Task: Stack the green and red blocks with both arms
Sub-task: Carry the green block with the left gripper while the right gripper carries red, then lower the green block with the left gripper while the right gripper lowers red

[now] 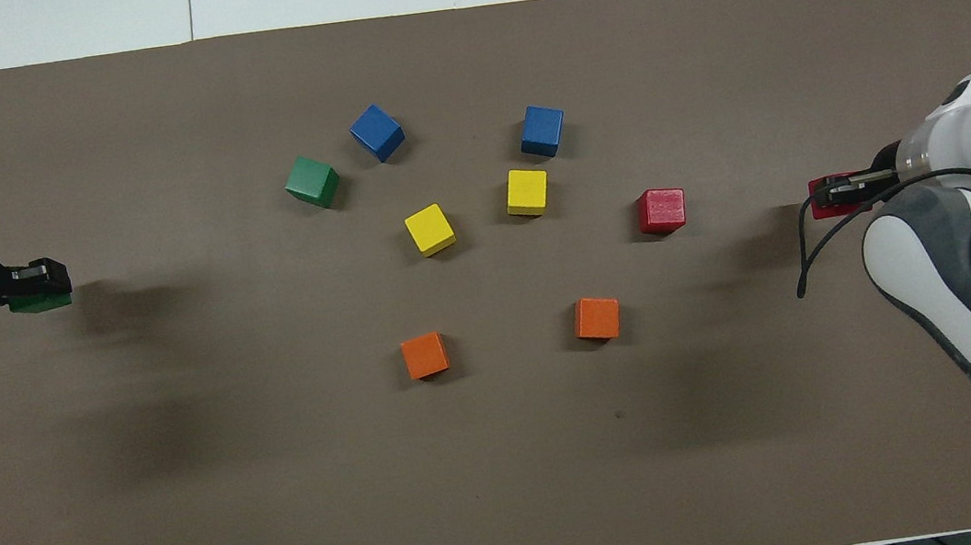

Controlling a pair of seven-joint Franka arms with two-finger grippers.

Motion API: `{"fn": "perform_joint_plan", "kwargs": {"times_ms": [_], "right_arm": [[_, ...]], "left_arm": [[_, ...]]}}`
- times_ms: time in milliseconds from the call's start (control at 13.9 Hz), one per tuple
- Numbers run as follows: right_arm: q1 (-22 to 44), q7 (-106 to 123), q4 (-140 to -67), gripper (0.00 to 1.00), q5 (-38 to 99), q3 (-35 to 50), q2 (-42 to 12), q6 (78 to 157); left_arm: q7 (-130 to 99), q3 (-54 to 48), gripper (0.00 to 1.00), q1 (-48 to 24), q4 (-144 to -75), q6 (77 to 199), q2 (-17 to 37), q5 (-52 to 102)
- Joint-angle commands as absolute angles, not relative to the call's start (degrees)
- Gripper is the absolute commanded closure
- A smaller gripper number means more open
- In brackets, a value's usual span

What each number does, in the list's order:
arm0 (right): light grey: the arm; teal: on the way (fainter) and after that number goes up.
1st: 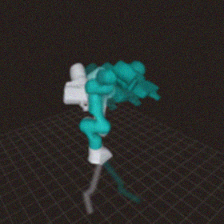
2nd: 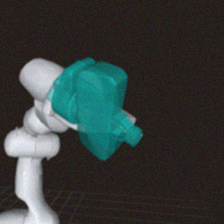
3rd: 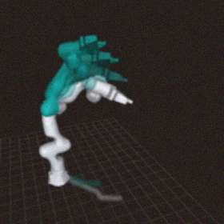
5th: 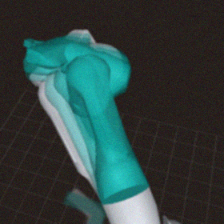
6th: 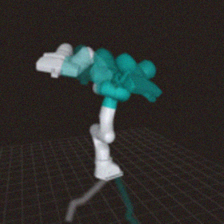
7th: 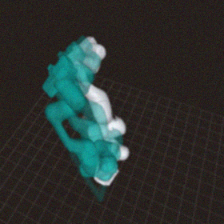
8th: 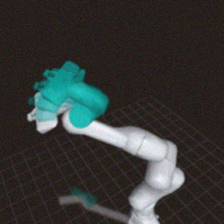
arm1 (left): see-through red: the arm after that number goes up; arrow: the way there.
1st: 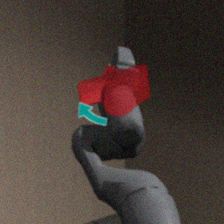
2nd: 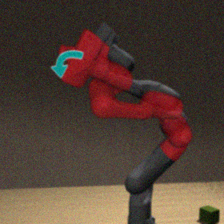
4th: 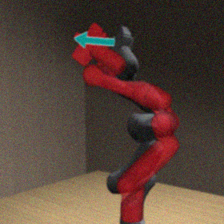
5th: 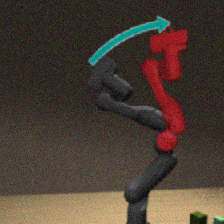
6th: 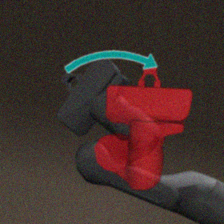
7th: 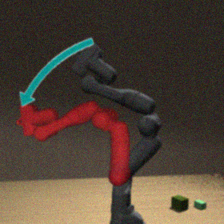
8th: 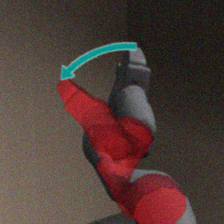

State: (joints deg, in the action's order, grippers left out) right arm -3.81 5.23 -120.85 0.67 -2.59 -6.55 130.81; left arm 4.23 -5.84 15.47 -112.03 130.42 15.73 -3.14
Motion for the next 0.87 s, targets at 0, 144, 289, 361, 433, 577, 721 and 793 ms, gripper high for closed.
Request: {"fn": "perform_joint_plan", "kwargs": {"times_ms": [0,144,289,361,433,577,721,793], "right_arm": [[-6.24,7.21,-120.76,0.70,0.26,-1.85,-7.03,130.87],[-6.33,7.29,-121.02,0.70,0.26,-1.85,-7.64,132.52],[-6.76,7.29,-121.46,0.70,0.35,-1.85,-8.43,133.68],[-7.12,7.29,-121.46,0.70,0.26,-1.85,-8.79,133.77],[-7.21,7.38,-121.46,0.70,0.26,-1.85,-9.22,134.12],[-7.47,7.47,-122.43,0.70,0.26,-1.85,-9.40,135.43],[-8.00,8.17,-122.52,0.70,0.26,-1.85,-10.19,135.88],[-8.09,8.26,-122.52,0.70,0.26,-1.85,-10.37,136.05]], "left_arm": [[5.89,-6.42,1.00,16.35,-113.20,133.41,16.87,-3.60],[6.76,-6.42,1.00,16.79,-113.73,135.43,17.75,-3.60],[10.18,-6.42,1.00,16.96,-113.64,136.40,19.06,-3.60],[10.89,-6.42,1.00,17.22,-113.64,136.75,19.33,-3.60],[11.07,-6.42,1.00,17.23,-113.64,136.76,19.42,-3.60],[11.07,-6.42,1.00,17.14,-113.64,136.84,19.42,-3.60],[12.56,-6.42,1.00,17.05,-113.64,137.19,19.51,-3.60],[14.40,-6.42,1.00,17.05,-113.73,137.63,19.51,-3.60]]}}
